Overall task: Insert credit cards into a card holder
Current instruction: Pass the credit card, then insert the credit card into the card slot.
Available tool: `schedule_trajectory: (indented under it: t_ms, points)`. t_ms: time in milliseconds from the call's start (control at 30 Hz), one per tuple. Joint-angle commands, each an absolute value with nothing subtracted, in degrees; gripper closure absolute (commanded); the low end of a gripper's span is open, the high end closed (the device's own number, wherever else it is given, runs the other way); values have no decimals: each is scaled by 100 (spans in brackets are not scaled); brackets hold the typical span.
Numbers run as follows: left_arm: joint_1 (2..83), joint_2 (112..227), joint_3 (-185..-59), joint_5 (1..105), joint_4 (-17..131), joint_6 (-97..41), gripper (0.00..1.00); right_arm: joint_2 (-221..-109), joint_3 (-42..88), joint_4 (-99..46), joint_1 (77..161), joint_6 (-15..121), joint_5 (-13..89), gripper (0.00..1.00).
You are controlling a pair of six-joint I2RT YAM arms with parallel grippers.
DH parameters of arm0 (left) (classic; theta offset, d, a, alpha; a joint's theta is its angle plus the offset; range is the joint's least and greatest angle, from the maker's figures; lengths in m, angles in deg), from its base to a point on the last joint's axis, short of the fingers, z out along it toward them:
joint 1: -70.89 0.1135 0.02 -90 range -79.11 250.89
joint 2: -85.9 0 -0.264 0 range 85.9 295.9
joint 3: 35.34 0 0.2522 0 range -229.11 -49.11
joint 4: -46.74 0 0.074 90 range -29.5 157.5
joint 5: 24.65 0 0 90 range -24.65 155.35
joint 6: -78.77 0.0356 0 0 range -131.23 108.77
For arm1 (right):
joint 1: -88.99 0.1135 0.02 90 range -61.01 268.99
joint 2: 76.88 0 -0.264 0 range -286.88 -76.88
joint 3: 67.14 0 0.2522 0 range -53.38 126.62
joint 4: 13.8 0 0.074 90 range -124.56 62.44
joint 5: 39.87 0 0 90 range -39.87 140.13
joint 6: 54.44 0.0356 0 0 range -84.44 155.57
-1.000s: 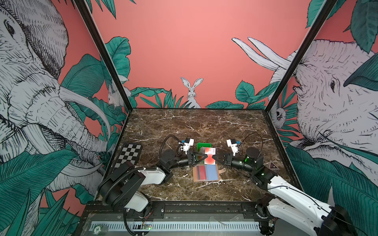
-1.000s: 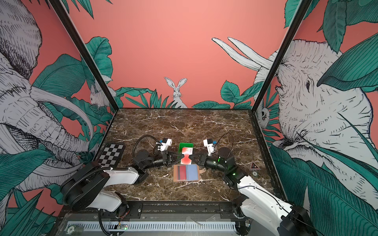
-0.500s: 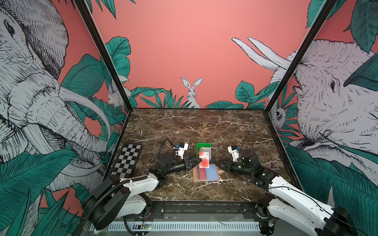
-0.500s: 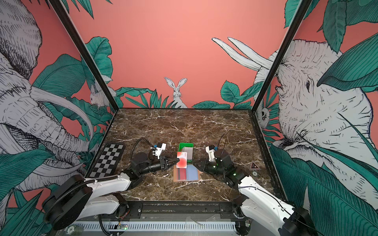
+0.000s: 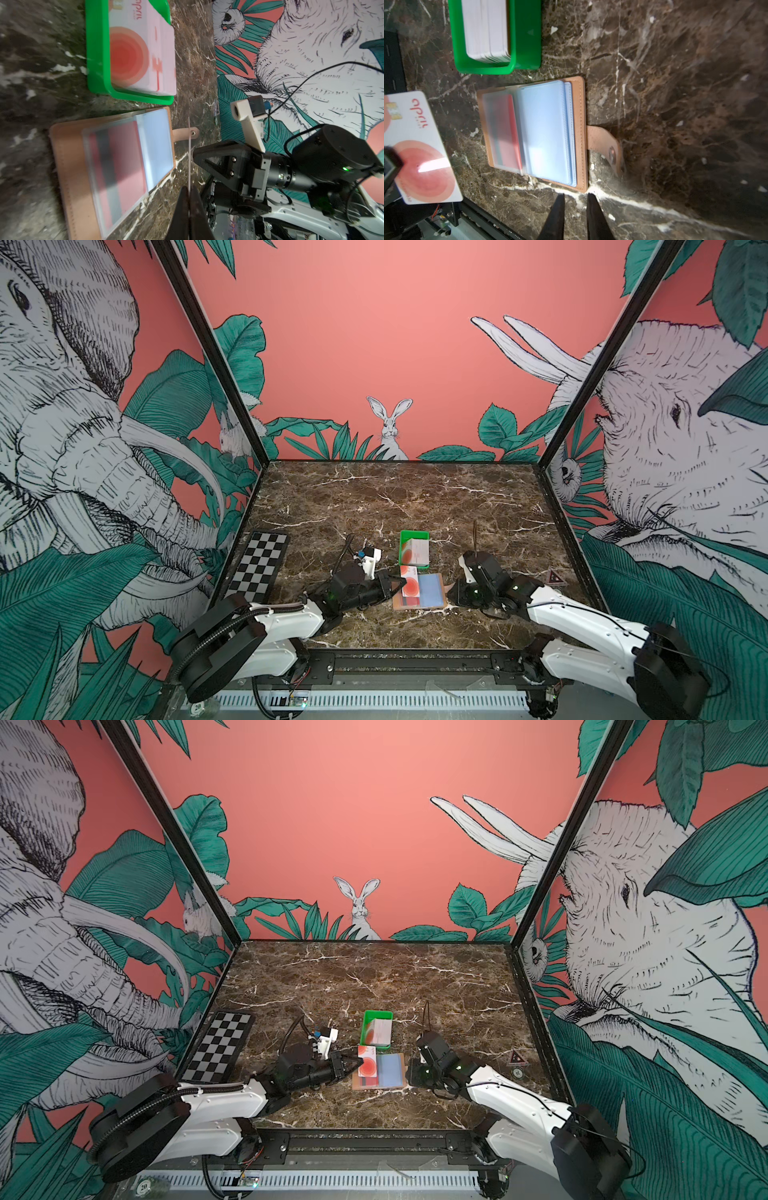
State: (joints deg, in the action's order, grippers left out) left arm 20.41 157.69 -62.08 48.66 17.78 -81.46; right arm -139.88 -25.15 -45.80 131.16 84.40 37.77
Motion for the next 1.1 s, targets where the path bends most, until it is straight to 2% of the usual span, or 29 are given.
schedule_trajectory:
  t_ms: [0,467,1067]
  points:
    - [1917,15911,-6181,5295,1871,-8139,100,-14225,-2382,-4371,13247,8303,4061,83]
    - [1867,16208,-6154,5506,1812,-8145,100,-15061,-2122,-4024,13302,8149,4171,86]
    - [1825,16590,-6263,5462,1456,-8197,100,-15500,-1831,-4898,13645,7969,4916,90]
